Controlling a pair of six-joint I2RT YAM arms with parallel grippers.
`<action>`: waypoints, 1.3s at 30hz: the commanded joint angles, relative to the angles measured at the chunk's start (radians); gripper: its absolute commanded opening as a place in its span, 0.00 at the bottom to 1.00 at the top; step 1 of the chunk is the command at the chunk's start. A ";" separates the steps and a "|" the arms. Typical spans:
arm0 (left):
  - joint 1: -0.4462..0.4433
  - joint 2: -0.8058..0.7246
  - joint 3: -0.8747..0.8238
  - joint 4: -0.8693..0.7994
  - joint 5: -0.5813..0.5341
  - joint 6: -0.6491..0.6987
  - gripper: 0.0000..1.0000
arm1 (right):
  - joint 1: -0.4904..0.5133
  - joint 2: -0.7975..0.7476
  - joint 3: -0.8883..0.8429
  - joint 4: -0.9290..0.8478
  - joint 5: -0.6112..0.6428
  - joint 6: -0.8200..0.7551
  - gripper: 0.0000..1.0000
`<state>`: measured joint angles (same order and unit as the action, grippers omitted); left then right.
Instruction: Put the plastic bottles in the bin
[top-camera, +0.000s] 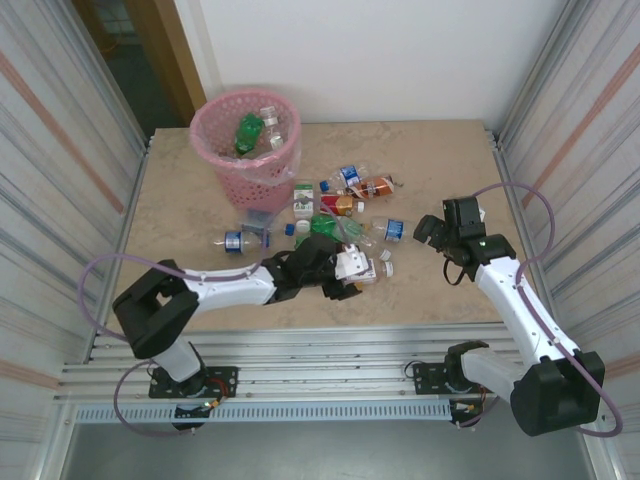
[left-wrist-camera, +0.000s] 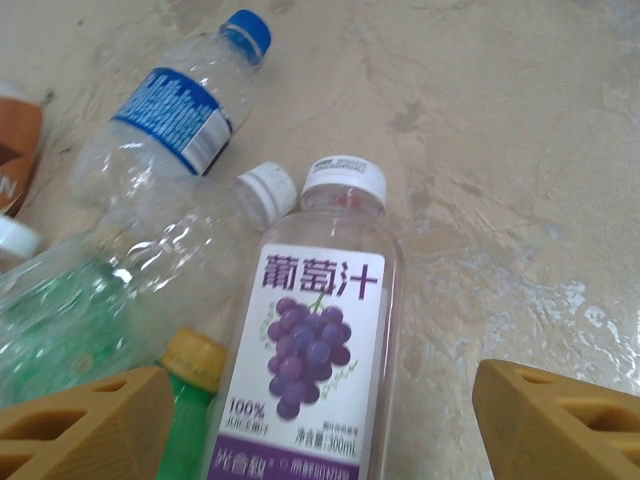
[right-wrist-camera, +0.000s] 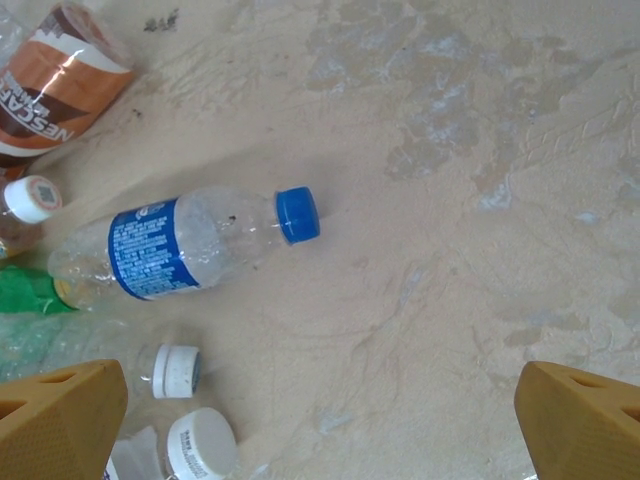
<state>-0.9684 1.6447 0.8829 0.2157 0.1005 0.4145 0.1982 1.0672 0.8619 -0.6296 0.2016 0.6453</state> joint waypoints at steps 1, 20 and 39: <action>-0.002 0.055 0.056 0.028 0.082 0.089 0.79 | -0.009 -0.009 0.003 -0.013 0.017 -0.023 0.98; -0.003 0.255 0.230 -0.075 0.044 0.133 0.80 | -0.026 0.015 -0.012 0.014 -0.005 -0.027 0.98; -0.027 0.314 0.274 -0.204 0.024 0.116 0.79 | -0.028 0.028 -0.006 0.023 -0.025 -0.027 0.98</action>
<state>-0.9813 1.9438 1.1316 0.0547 0.1188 0.5278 0.1761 1.0863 0.8597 -0.6090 0.1825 0.6426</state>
